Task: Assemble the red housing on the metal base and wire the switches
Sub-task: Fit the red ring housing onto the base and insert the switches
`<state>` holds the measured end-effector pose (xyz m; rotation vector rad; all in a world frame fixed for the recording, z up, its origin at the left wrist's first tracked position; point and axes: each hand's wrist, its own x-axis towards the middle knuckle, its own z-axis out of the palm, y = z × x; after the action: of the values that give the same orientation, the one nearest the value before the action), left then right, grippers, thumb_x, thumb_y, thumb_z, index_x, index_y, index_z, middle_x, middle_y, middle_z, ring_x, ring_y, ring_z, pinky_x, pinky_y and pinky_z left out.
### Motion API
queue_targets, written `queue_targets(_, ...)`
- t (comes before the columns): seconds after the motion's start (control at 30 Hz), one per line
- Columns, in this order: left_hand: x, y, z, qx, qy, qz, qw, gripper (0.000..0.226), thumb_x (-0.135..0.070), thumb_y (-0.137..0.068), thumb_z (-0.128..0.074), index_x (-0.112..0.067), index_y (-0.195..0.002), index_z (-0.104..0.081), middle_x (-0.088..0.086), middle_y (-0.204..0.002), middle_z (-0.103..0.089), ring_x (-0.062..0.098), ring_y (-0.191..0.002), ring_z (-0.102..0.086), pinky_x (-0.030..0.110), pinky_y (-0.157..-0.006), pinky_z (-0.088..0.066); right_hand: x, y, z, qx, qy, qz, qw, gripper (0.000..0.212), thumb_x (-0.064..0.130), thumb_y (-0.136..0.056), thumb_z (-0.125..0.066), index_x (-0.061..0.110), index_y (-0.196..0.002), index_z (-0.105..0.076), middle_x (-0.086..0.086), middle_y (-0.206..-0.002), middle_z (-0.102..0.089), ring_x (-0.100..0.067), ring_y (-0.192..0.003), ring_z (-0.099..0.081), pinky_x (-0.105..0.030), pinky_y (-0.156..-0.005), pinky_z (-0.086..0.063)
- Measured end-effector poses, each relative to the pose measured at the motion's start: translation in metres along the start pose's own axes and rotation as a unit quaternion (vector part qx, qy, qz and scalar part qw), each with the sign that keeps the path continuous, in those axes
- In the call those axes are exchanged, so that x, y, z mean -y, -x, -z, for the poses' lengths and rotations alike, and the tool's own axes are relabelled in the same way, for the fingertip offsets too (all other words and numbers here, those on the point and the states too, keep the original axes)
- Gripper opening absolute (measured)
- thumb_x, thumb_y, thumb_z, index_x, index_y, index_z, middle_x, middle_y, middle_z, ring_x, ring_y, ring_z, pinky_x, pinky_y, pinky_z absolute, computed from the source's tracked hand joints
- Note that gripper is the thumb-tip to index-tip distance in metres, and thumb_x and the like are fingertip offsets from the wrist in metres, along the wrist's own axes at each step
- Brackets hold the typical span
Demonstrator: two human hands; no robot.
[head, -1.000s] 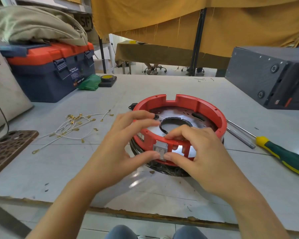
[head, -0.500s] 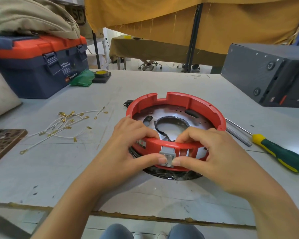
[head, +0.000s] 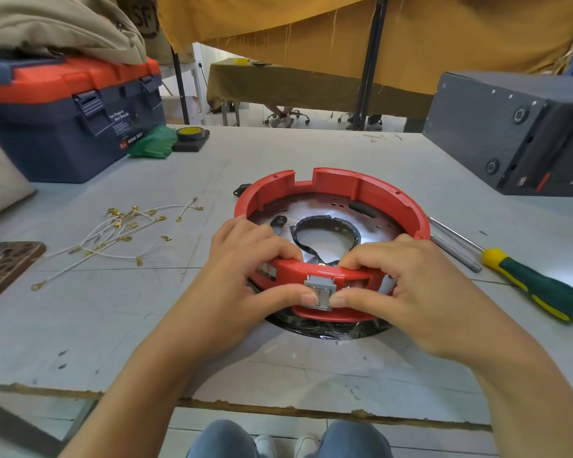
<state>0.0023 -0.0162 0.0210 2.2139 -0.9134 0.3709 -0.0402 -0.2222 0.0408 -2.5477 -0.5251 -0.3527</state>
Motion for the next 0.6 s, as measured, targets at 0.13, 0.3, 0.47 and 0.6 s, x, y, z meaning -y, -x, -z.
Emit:
queue_targets(0.13,-0.0002,0.0000,0.0000,-0.001,0.003,0.001,1.000,0.033,-0.059,-0.072,-0.057,-0.029,-0.085,-0.061,-0.010,-0.080,-0.052,0.004,-0.091,-0.041,0.014,-0.090,-0.022,0.0012,0.0003,0.0010,0.010,-0.009,-0.003,1.000,0.032,0.059,-0.077,-0.055,0.030,-0.080,-0.066,0.009,-0.066,-0.061,-0.006,-0.079,-0.049,-0.023,-0.072,-0.036)
queue_targets(0.3,-0.0007,-0.0009,0.0008,0.007,0.004,0.004,1.000,0.032,-0.059,-0.072,-0.056,-0.031,-0.086,-0.060,-0.009,-0.080,-0.052,0.003,-0.091,-0.040,0.013,-0.087,-0.023,0.0039,0.0009,0.0035,0.032,0.017,-0.013,0.999,0.037,0.065,-0.071,-0.049,0.031,-0.079,-0.060,0.013,-0.065,-0.059,0.000,-0.084,-0.047,-0.019,-0.074,-0.038)
queue_targets(0.47,-0.0012,-0.0001,0.0018,0.020,0.006,0.004,1.000,0.030,-0.060,-0.073,-0.055,-0.036,-0.090,-0.060,-0.010,-0.082,-0.052,0.004,-0.093,-0.040,0.013,-0.088,-0.023,0.0045,-0.0028,0.0039,0.050,0.027,-0.019,0.998,0.044,0.072,-0.068,-0.045,0.031,-0.078,-0.058,0.013,-0.066,-0.057,-0.002,-0.078,-0.049,-0.022,-0.069,-0.041)
queue_targets(0.6,0.0008,0.0002,0.0061,0.059,0.008,0.000,0.998,0.033,-0.061,-0.072,-0.056,-0.042,-0.099,-0.059,-0.010,-0.087,-0.051,0.007,-0.099,-0.039,0.014,-0.090,-0.023,0.0025,-0.0031,0.0043,0.055,0.019,-0.022,0.998,0.045,0.071,-0.067,-0.046,0.031,-0.082,-0.060,0.009,-0.070,-0.060,-0.005,-0.079,-0.050,-0.025,-0.073,-0.041)
